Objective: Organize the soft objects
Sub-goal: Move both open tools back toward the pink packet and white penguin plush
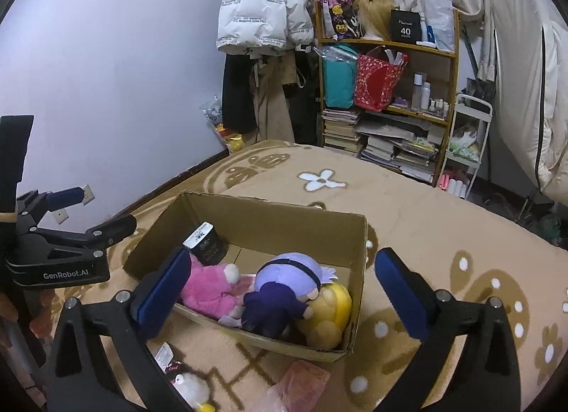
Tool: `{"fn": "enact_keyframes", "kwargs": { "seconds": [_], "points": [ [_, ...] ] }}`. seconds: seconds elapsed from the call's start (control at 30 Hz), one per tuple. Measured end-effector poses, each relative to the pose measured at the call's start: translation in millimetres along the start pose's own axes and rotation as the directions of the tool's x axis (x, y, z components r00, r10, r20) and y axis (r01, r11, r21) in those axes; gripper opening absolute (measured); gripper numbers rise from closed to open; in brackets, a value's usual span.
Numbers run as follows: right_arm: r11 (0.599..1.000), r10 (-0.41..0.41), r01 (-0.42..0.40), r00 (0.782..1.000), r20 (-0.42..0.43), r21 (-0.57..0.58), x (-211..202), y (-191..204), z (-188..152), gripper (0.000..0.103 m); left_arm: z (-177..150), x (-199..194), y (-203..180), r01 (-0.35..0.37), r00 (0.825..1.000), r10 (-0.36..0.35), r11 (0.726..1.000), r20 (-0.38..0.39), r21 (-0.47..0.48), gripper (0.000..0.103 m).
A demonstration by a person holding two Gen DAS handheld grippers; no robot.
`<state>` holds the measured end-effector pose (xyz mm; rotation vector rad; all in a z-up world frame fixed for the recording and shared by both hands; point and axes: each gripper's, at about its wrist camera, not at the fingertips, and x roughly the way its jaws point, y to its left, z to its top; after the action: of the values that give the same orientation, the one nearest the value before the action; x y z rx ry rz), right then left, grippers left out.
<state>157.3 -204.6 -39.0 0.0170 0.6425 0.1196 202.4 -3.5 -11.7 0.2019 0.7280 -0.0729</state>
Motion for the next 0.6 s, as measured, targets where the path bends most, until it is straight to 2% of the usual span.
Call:
{"fn": "enact_keyframes", "kwargs": {
  "seconds": [0.23, 0.4, 0.5, 0.6],
  "points": [
    [1.000, 0.029, -0.029, 1.000, 0.004, 0.011, -22.3, 7.9, -2.3, 0.103, -8.4, -16.9, 4.3, 0.037, 0.999, -0.038, 0.999, -0.016, -0.029, 0.102],
    [1.000, 0.020, -0.020, 1.000, 0.018, 0.003, -41.5, 15.3, -6.4, 0.103, -18.1, -27.2, 9.2, 0.050, 0.998, -0.053, 0.997, -0.045, -0.062, 0.102],
    [1.000, 0.014, -0.014, 1.000, 0.022, 0.004, -48.9, 17.2, -8.2, 0.103, -25.9, -33.1, 13.7, 0.092, 0.993, -0.099, 0.991, -0.070, -0.101, 0.102],
    [1.000, 0.010, -0.011, 1.000, 0.024, 0.012, -56.8, 19.1, -12.6, 0.103, -34.9, -40.7, 14.4, 0.096, 0.992, -0.104, 0.990, -0.071, -0.102, 0.102]
  ]
}}
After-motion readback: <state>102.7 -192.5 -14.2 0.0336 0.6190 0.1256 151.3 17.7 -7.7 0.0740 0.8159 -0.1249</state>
